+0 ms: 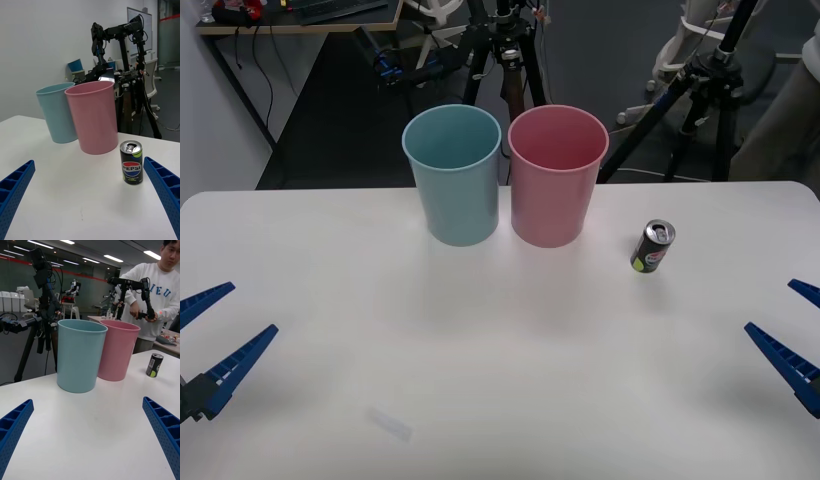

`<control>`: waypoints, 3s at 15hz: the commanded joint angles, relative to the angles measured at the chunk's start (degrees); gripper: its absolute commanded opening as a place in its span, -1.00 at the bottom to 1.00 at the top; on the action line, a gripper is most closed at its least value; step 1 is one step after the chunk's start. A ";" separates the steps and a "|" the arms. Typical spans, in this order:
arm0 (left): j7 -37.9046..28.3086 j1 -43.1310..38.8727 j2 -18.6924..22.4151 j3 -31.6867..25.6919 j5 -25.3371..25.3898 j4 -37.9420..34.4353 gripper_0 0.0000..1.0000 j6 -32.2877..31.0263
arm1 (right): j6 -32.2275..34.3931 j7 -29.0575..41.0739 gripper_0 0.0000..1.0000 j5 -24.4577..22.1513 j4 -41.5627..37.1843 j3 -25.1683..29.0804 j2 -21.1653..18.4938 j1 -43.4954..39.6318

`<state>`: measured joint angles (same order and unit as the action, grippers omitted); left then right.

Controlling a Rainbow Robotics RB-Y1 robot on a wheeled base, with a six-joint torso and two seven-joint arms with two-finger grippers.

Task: Grasp the object on the table and drop it into the matching bin: aluminum can to the light blue bin, PET bottle to the pink bin.

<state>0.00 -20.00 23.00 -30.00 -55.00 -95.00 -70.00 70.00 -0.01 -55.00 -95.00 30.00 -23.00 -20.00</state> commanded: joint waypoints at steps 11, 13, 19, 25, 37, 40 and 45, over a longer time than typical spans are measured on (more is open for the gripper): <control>0.00 0.00 0.00 0.00 0.00 0.00 1.00 0.00 | -8.04 -2.01 1.00 -0.11 -2.56 0.85 -4.34 -6.28; 0.00 0.00 0.00 0.00 0.00 0.00 1.00 0.00 | -10.50 -6.76 1.00 0.07 -4.05 1.99 -4.60 -8.65; 0.00 0.00 0.00 0.00 0.00 0.00 1.00 0.00 | -9.09 -10.98 1.00 2.00 1.57 1.20 -4.51 -10.68; 0.00 0.00 0.00 0.00 0.00 0.00 1.00 0.00 | -6.10 -17.83 1.00 2.44 10.80 -0.56 -2.75 -4.52; 0.00 0.00 0.00 0.00 0.00 0.00 1.00 0.00 | -22.28 -20.65 1.00 2.44 13.00 -14.53 -2.58 5.41; 0.00 0.00 0.00 0.00 0.00 0.00 1.00 0.00 | -27.02 -20.73 1.00 2.35 13.08 -17.78 -2.58 7.96; 0.00 0.00 0.00 0.00 0.00 0.00 1.00 0.00 | -33.70 -20.73 1.00 2.35 13.00 -22.27 -2.58 11.38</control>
<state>0.00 -20.00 23.00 -30.00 -55.00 -95.00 -70.00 37.22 -20.69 -52.63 -81.97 8.38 -25.58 -9.13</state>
